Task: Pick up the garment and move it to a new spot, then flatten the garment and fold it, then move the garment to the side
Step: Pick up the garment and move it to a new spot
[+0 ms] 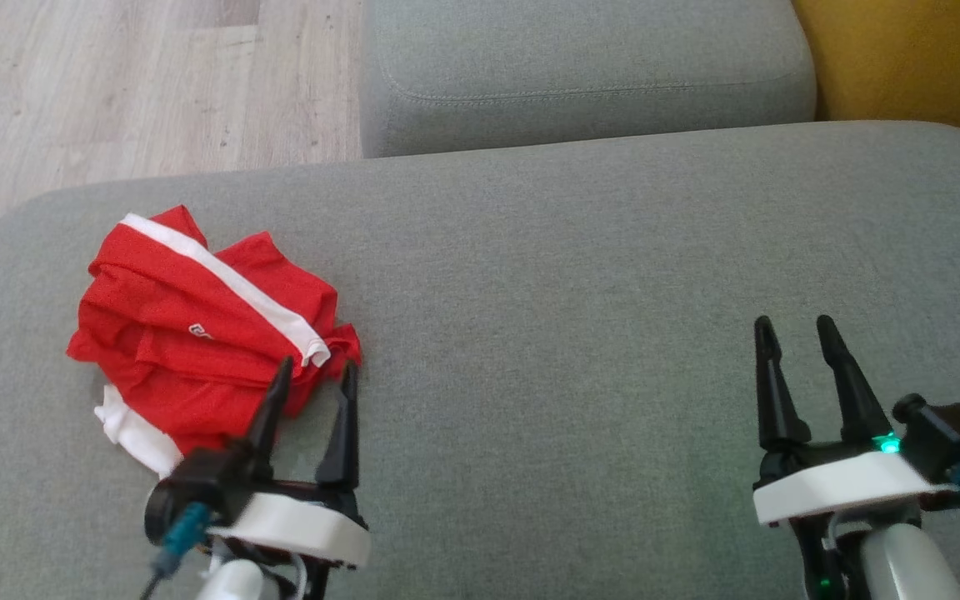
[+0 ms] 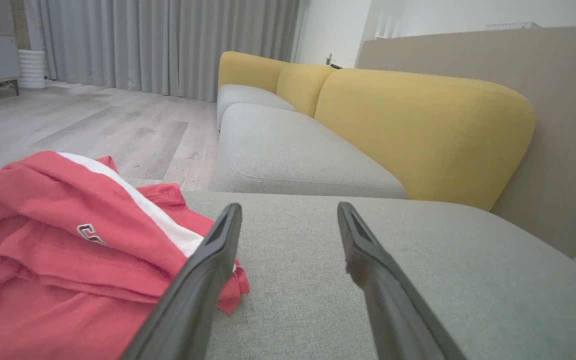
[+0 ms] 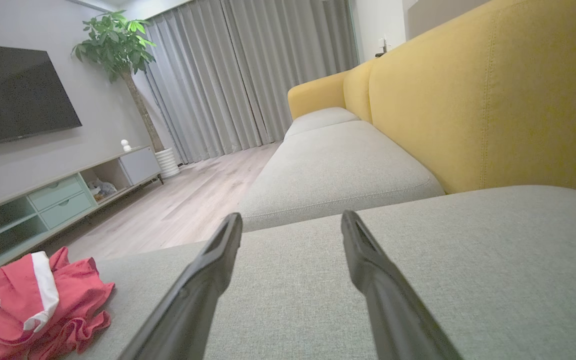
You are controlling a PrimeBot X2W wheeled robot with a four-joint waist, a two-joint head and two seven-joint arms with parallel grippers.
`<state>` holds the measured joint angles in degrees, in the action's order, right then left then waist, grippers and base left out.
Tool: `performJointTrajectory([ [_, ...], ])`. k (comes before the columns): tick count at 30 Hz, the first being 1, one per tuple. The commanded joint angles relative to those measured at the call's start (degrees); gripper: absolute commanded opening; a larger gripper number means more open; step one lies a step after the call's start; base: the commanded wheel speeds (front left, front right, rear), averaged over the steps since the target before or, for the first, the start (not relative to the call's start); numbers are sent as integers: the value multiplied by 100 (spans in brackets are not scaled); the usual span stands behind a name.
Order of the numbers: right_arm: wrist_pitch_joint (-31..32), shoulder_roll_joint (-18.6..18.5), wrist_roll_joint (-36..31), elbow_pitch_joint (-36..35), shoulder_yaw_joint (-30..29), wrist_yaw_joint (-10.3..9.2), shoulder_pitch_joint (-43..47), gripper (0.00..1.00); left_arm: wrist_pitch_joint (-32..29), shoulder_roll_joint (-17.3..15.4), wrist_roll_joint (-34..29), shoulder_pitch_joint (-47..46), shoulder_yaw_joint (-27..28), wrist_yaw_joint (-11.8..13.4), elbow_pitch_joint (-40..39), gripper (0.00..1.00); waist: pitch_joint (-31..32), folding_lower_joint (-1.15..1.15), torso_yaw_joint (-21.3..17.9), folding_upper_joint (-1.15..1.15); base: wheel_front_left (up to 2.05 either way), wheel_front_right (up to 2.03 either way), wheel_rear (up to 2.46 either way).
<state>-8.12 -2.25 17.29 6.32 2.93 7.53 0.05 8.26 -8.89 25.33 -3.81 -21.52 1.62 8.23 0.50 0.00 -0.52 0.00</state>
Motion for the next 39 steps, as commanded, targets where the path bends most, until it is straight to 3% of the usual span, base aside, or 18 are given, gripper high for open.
performJointTrajectory([
  [1, -91, -50, -250, -202, 135, -3, -188, 100, 81, -118, -235, -376, 19, 63, -134, 100, 4, 0, -7, 0, 0, 0, 0],
  [16, -345, -55, -1629, -202, 357, -4, -233, 100, 333, -417, -1380, -734, -802, 632, -70, 100, -3, 0, 21, 0, 0, 0, 0],
  [19, -395, -57, -1540, -212, 349, -4, -221, 100, 383, -315, -1183, -655, -623, 810, -73, 100, -5, 0, 41, 0, 0, 0, 0],
  [25, -480, -58, -959, -90, 217, -4, -167, 100, 468, -273, -1097, -519, -319, 901, -198, 100, -4, 0, 60, 0, 0, 0, 0],
  [30, -564, -60, -734, 10, 143, -4, -111, 100, 552, -116, -1066, -315, 17, 820, -320, 100, 7, 0, 49, 0, 0, 0, 0],
  [39, -687, -63, -628, 337, 48, -4, -26, 100, 674, 161, -1350, 23, 371, 430, 49, 100, 19, 0, -30, 0, 0, 0, 0],
])
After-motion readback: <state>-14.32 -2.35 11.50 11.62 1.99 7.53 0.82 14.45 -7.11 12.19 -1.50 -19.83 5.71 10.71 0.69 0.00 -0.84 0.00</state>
